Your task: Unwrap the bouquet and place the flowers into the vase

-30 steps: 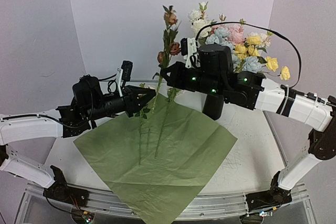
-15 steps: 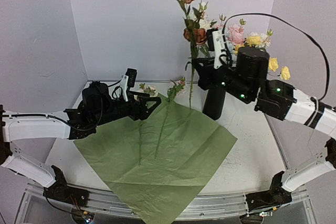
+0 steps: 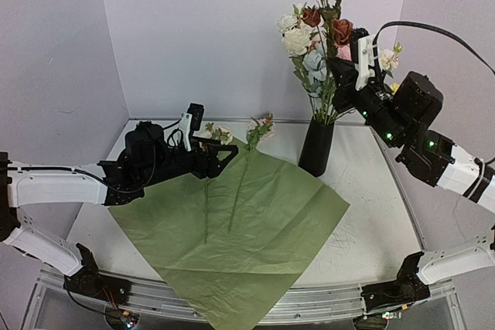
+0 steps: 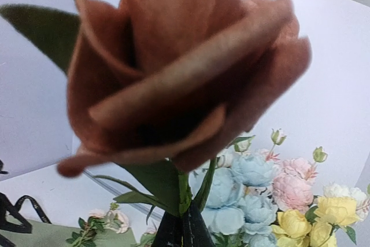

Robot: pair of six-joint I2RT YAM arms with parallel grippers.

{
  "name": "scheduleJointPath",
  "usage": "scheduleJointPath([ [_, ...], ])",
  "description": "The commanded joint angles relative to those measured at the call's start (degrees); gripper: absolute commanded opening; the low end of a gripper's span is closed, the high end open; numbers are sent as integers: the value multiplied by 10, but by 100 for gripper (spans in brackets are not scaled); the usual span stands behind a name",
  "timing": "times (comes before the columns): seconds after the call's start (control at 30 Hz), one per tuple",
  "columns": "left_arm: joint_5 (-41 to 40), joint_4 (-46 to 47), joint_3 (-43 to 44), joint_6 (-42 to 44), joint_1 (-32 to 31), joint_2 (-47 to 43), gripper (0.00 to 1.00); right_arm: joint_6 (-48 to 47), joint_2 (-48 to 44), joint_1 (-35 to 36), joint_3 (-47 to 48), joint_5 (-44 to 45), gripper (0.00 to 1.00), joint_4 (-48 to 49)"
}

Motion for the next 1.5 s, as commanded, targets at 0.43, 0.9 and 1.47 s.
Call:
scheduleJointPath([
  [0.43, -20, 19, 1, 10, -1, -13, 78, 43, 46, -86, -16, -80, 0, 132],
  [0.9, -26, 17, 5, 23, -1, -7, 78, 115, 41, -86, -23, -73, 0, 98],
  [1.47, -19, 16, 17, 24, -1, 15, 77, 7, 88, -86, -25, -122, 0, 157],
])
